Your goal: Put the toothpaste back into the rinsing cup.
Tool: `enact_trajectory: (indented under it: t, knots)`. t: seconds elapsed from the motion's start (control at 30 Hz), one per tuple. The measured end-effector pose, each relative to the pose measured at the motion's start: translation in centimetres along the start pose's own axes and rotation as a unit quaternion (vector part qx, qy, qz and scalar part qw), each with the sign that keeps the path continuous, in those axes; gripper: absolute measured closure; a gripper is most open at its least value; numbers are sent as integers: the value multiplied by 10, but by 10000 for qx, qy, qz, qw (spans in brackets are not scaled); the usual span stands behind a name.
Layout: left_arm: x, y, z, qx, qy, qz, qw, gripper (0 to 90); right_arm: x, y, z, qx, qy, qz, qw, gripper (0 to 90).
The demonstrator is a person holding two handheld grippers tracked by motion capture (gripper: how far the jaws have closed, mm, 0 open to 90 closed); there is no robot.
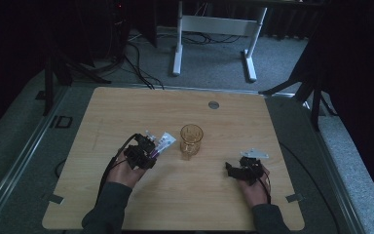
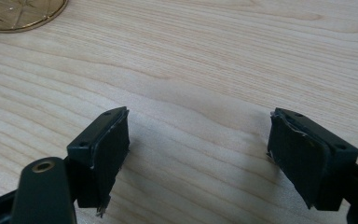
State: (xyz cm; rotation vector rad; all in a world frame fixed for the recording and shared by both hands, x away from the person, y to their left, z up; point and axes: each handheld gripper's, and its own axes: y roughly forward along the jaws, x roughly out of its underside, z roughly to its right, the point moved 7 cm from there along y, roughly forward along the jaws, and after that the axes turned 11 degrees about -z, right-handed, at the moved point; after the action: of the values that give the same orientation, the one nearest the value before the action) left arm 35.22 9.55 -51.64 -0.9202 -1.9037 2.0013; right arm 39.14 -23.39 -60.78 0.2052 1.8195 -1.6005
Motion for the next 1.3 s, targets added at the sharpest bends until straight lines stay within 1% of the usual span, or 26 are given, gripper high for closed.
enact_trajectory:
  t: [0.17, 0.3, 0.4, 0.47, 0.5, 0.6, 0.8, 0.87, 1.03, 1.13, 1.2, 1.23, 1.27, 1.3]
  knots:
    - [-1, -3, -2, 13, -67, 106, 9999, 732, 0, 0, 0, 0, 1, 0, 10000, 205]
    - [-3, -5, -4, 29, -153, 267, 9995, 732, 0, 0, 0, 0, 0, 0, 10000, 205]
    - [-5, -7, -5, 24, -173, 415, 9990, 732, 0, 0, 0, 0, 5, 2, 10000, 205]
    - [-5, -8, -5, 42, -189, 447, 9988, 732, 0, 0, 0, -2, 9, 2, 10000, 205]
    - [-7, -9, -5, 53, -212, 567, 9982, 732, 0, 0, 0, -1, 2, -1, 10000, 205]
    - [-9, -11, -5, 26, -255, 712, 9971, 732, 0, 0, 0, -2, 9, -3, 10000, 205]
    - [-12, -14, -6, 36, -296, 853, 9959, 732, 0, 0, 0, -1, 6, -1, 10000, 205]
    - [-12, -14, -6, 36, -296, 853, 9959, 732, 0, 0, 0, -1, 5, -1, 10000, 205]
    - [-14, -14, -5, 50, -247, 995, 9947, 732, 0, 0, 0, -1, 4, 0, 10000, 205]
    - [-15, -16, -5, 14, -231, 1098, 9937, 732, 0, 0, 0, -2, 6, -1, 10000, 205]
    - [-16, -18, -4, -33, -231, 1217, 9923, 732, 0, 0, 0, -3, 6, -1, 10000, 205]
    - [-17, -19, -4, -24, -239, 1259, 9918, 732, 0, 0, 0, -2, 6, -1, 10000, 205]
    - [-17, -19, -4, -24, -239, 1259, 9918, 732, 0, 0, 0, -2, 6, -1, 10000, 205]
    - [-18, -21, -4, -33, -262, 1327, 9908, 732, 0, 0, 0, 0, -3, -2, 10000, 205]
